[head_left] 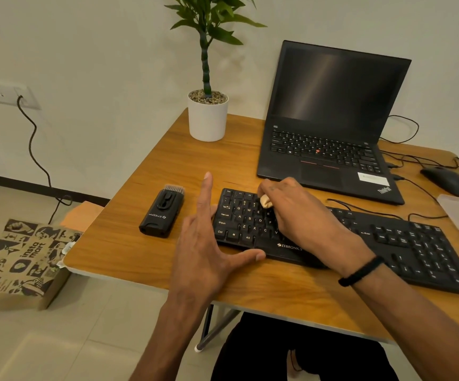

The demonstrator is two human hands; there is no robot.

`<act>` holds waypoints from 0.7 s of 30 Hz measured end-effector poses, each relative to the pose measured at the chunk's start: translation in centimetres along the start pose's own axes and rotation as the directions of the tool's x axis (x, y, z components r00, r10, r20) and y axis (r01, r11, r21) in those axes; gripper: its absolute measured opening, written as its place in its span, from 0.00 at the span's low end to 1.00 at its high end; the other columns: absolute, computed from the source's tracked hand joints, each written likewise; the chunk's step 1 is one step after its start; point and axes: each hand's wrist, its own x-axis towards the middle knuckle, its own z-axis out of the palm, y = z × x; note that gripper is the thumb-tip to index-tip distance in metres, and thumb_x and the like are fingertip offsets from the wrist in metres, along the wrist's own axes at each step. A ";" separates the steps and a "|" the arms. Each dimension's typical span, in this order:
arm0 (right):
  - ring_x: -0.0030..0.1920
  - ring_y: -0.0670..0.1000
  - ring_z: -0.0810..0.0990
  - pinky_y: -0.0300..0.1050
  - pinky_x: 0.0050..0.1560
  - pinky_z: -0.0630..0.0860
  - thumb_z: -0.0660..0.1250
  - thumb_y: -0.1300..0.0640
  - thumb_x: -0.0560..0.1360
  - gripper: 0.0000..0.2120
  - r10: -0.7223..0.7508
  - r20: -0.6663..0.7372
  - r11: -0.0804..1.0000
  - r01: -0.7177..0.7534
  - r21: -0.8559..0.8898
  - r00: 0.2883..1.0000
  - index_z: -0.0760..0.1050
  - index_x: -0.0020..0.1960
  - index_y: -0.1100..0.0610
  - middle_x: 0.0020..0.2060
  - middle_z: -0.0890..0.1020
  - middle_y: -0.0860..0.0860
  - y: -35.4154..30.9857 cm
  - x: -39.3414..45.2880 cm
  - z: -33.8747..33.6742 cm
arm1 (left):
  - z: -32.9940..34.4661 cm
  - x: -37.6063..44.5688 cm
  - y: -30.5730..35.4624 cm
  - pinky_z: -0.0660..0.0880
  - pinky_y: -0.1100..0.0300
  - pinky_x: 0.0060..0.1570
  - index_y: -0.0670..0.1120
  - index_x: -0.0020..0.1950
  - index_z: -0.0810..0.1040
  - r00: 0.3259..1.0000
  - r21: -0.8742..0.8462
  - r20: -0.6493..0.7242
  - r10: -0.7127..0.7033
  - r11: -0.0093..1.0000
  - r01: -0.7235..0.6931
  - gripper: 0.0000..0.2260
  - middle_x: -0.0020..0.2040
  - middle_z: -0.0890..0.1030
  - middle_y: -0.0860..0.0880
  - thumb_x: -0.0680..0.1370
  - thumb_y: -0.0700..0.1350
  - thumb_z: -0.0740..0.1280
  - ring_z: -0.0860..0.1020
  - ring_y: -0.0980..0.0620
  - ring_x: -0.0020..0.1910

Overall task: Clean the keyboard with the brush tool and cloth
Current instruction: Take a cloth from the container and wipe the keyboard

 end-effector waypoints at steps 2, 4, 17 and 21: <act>0.59 0.50 0.71 0.41 0.47 0.71 0.65 0.68 0.78 0.22 0.005 0.019 1.000 -0.006 0.011 1.000 0.67 0.67 0.50 0.57 0.79 0.49 -0.5 -0.6 -0.2 | 0.1 0.0 0.0 0.67 0.55 0.71 0.70 0.78 0.32 1.000 0.000 -0.001 0.002 1.000 -0.002 0.70 0.73 0.74 0.53 0.56 0.63 0.84 0.69 0.53 0.72; 0.60 0.50 0.71 0.42 0.49 0.74 0.65 0.68 0.78 0.24 0.008 0.031 1.000 -0.009 0.023 0.999 0.66 0.68 0.49 0.58 0.78 0.49 -1.0 -1.1 -0.3 | 0.1 0.0 0.0 0.65 0.57 0.69 0.70 0.78 0.32 1.000 -0.005 -0.004 0.004 1.000 -0.004 0.70 0.73 0.74 0.53 0.56 0.63 0.84 0.69 0.54 0.72; 0.65 0.50 0.68 0.45 0.55 0.76 0.65 0.67 0.78 0.23 -0.013 0.016 0.996 0.012 0.086 1.000 0.66 0.68 0.50 0.59 0.78 0.49 -1.8 -0.6 0.3 | 0.1 -0.1 -0.3 0.66 0.59 0.67 0.67 0.80 0.34 0.999 -0.005 -0.009 0.032 0.999 -0.032 0.69 0.74 0.72 0.55 0.56 0.65 0.83 0.70 0.55 0.70; 0.62 0.50 0.69 0.44 0.51 0.75 0.65 0.69 0.78 0.22 -0.029 0.013 0.997 0.028 0.076 0.999 0.67 0.66 0.51 0.56 0.79 0.49 -1.8 0.3 0.6 | 0.1 -0.1 -0.3 0.67 0.58 0.67 0.67 0.80 0.34 1.000 -0.002 -0.008 0.027 1.000 -0.027 0.69 0.73 0.74 0.54 0.56 0.64 0.84 0.70 0.54 0.70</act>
